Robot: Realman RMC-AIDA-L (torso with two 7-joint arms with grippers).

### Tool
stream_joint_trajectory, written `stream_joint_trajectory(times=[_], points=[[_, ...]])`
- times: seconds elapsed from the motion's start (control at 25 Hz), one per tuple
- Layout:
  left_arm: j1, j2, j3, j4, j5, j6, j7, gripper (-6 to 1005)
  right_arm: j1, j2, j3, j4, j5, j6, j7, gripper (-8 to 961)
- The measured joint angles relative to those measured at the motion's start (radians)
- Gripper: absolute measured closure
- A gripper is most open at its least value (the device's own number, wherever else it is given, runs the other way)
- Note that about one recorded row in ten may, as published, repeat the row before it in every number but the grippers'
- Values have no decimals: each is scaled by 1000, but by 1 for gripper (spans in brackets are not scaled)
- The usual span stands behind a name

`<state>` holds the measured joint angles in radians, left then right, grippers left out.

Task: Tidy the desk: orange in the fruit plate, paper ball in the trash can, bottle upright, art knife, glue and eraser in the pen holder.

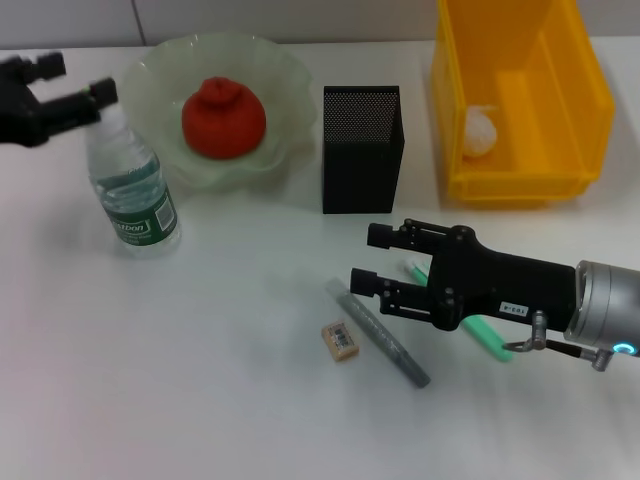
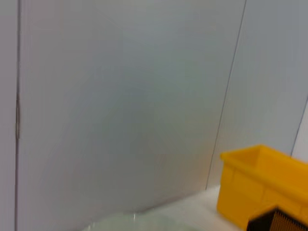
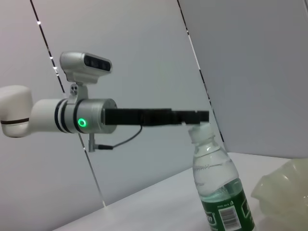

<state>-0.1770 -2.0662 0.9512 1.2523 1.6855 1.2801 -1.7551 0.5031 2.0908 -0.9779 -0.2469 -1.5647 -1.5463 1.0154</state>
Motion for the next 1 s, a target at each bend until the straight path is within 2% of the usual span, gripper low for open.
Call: stream_joint_trajectory(times=[0.12, 0.24, 0.32, 0.36, 0.52, 0.76, 0.92, 1.0], points=[[0, 0, -35, -6, -87, 62, 44, 208, 0, 0, 3, 0, 0, 0, 0, 281], [-9, 3, -61, -44, -200, 215, 115, 194, 1, 0, 3, 0, 0, -2, 9, 281], [-42, 4, -86, -121, -267, 399, 190, 194, 1, 0, 3, 0, 0, -2, 10, 281], [-42, 4, -86, -121, -267, 399, 190, 194, 1, 0, 2, 0, 0, -2, 11, 281], [-90, 2, -80, -278, -284, 563, 305, 194, 0, -2, 2, -1, 0, -3, 16, 281], [-130, 0, -24, -551, -189, 559, 576, 195, -16, -9, 2, -23, 0, -17, 17, 282], [-157, 0, -24, -664, -128, 504, 646, 195, -25, -10, 2, -36, 0, -26, 18, 282], [-165, -1, -24, -685, -99, 477, 650, 195, -26, -10, 2, -36, 1, -26, 19, 282]])
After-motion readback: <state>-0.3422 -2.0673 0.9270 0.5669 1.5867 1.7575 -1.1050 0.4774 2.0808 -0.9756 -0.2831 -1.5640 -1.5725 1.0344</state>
